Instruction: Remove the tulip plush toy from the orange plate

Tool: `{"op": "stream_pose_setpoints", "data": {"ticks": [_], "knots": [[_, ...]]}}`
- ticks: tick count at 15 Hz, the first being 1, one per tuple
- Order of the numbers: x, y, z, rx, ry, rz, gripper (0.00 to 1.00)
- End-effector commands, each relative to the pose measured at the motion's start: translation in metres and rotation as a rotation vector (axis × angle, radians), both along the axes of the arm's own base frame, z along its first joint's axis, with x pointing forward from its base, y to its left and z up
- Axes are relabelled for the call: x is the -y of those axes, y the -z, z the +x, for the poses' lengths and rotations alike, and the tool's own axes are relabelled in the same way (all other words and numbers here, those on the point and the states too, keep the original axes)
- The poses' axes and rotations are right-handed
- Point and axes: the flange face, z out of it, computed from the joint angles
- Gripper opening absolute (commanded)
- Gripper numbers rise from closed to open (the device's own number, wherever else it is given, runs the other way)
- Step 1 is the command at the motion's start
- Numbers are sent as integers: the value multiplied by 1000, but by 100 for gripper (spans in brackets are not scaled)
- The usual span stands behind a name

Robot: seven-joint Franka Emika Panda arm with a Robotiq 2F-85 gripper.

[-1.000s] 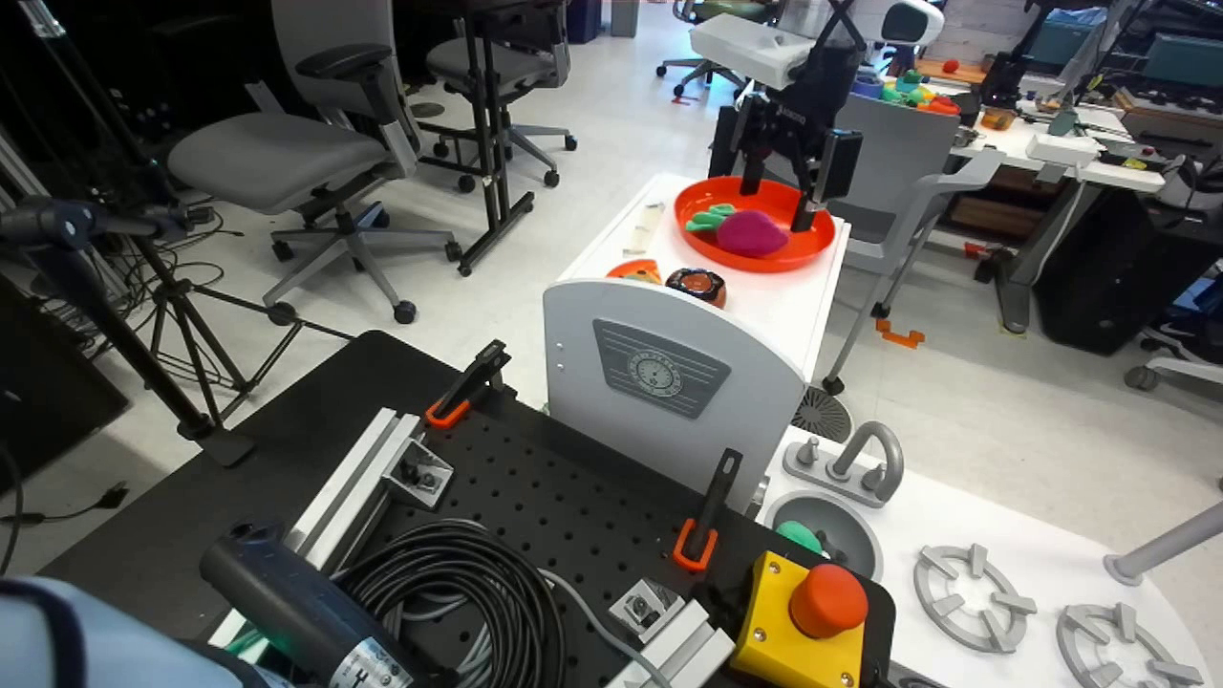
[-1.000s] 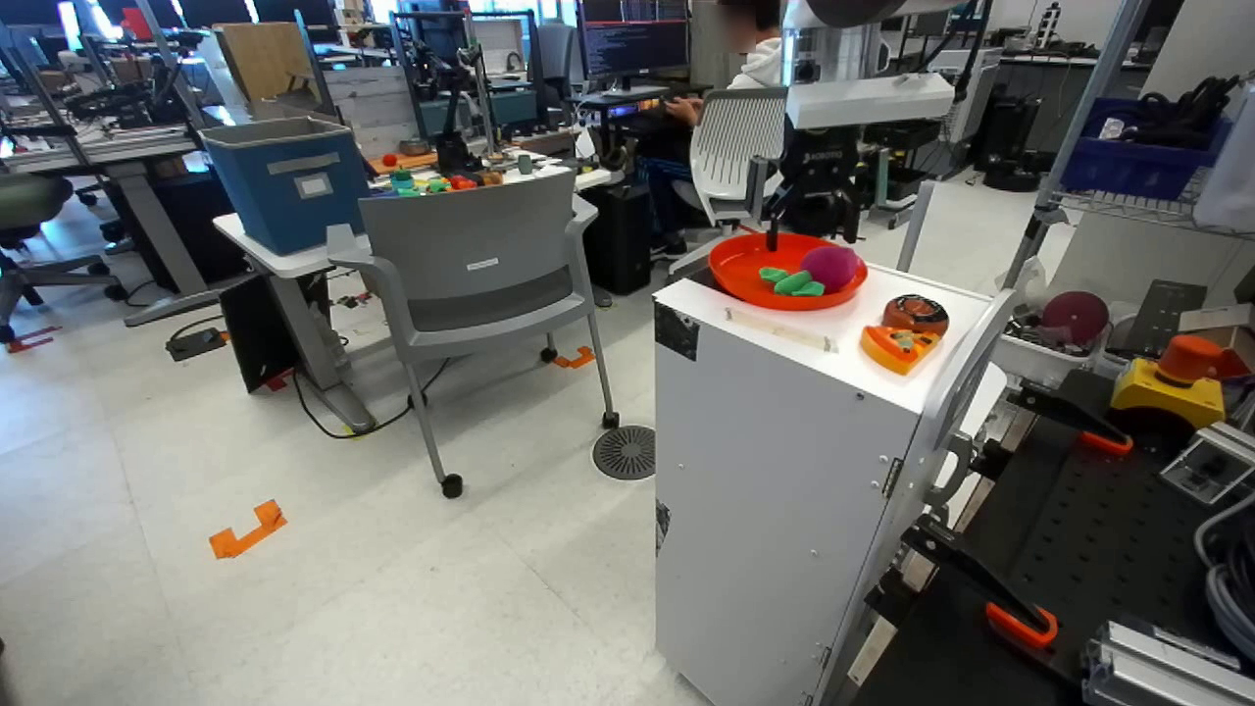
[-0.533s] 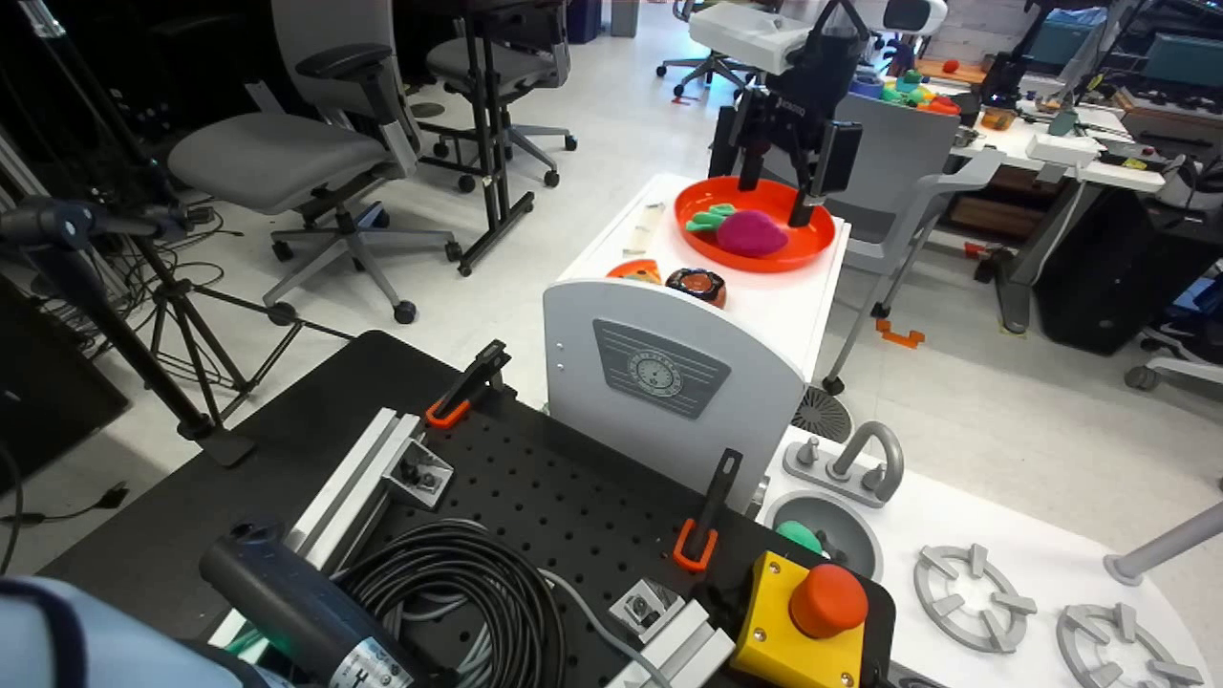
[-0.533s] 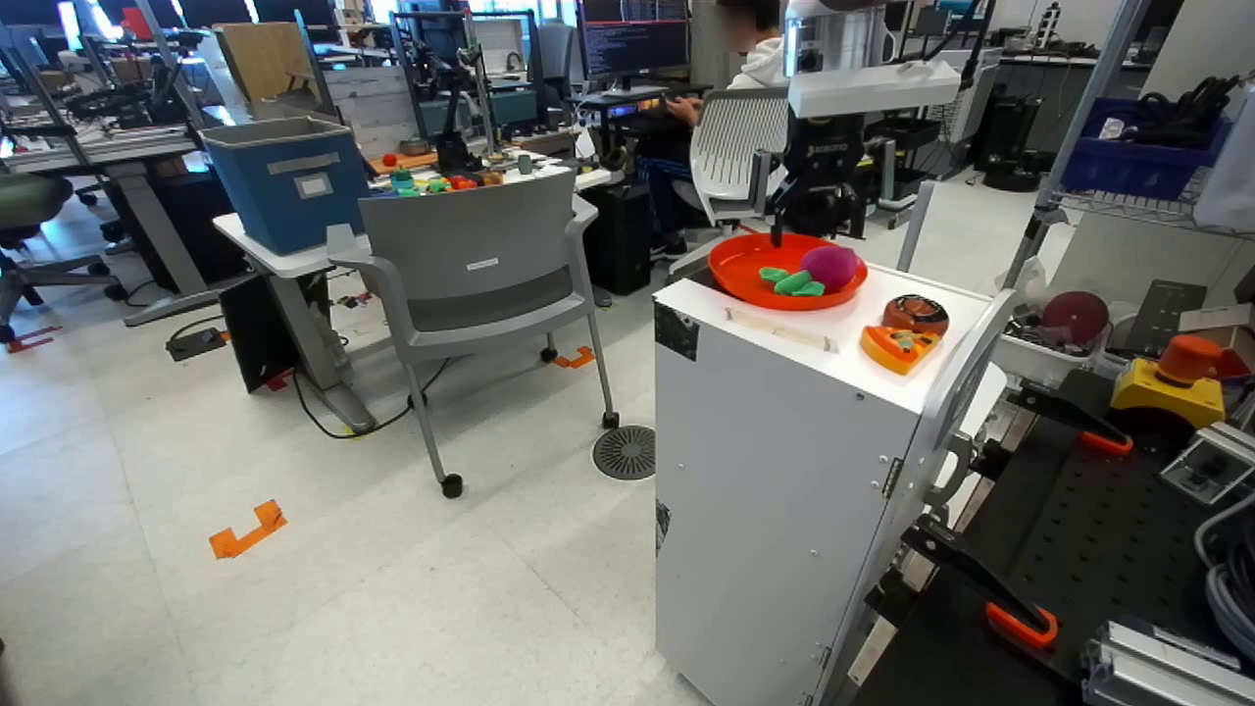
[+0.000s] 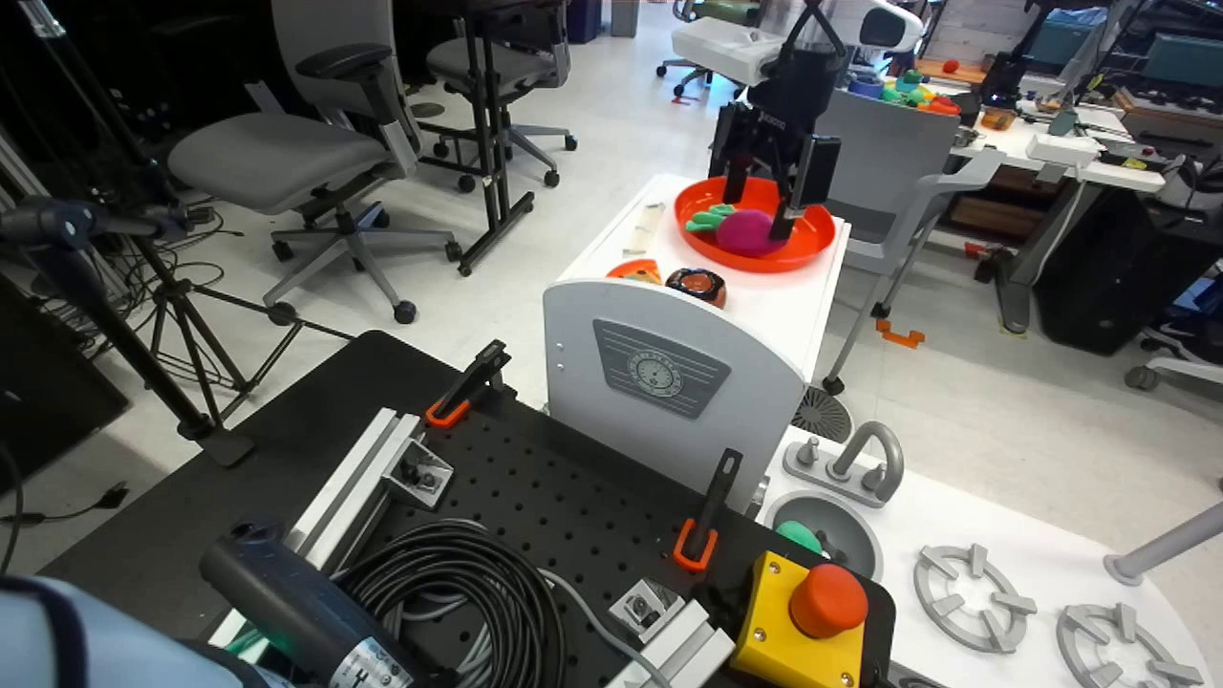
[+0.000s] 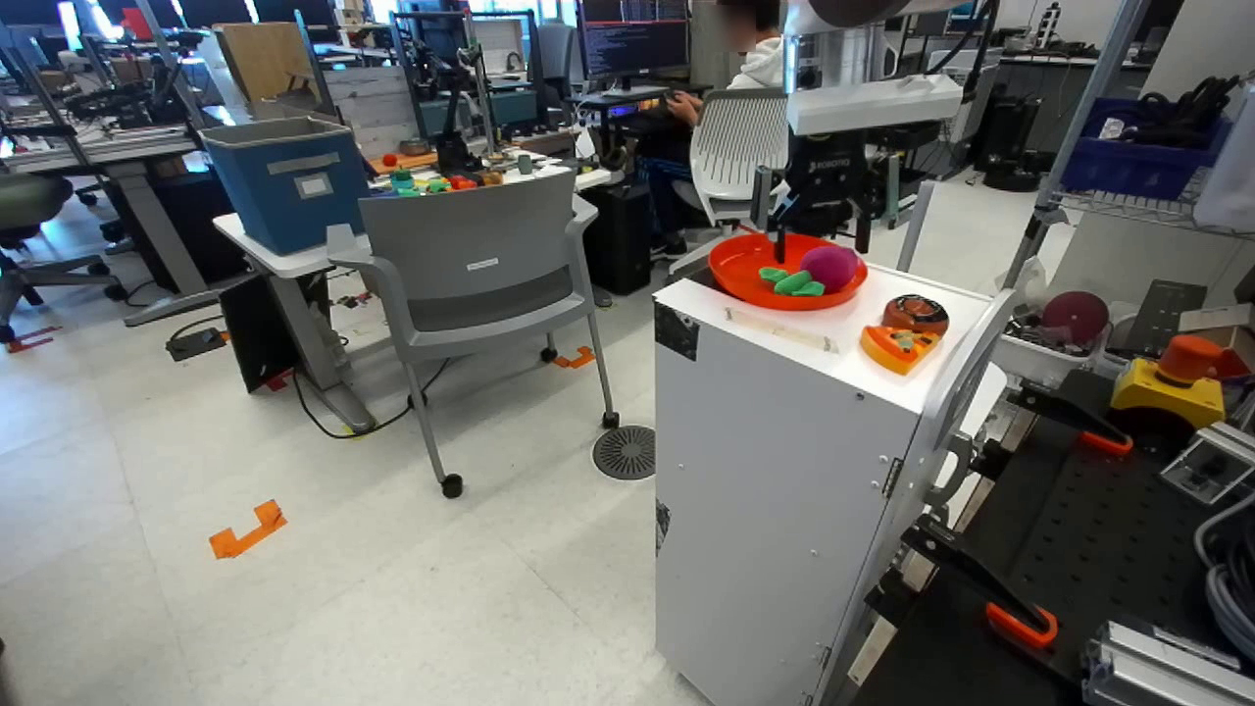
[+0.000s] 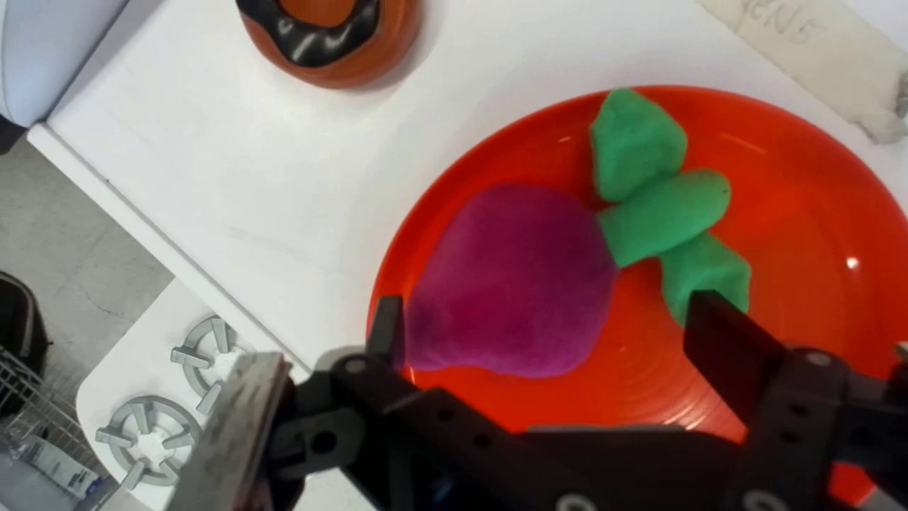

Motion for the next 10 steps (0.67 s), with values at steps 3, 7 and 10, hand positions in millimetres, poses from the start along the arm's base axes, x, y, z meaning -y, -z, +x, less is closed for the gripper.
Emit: {"op": "stream_pose_setpoints", "data": {"ticks": [3,7,10], "knots": [[-10,-3,-11,-14,29,-10,85],[-11,-1,-12,-13,38,-13,51],[-10,-1,-12,-11,41,-13,29]]}}
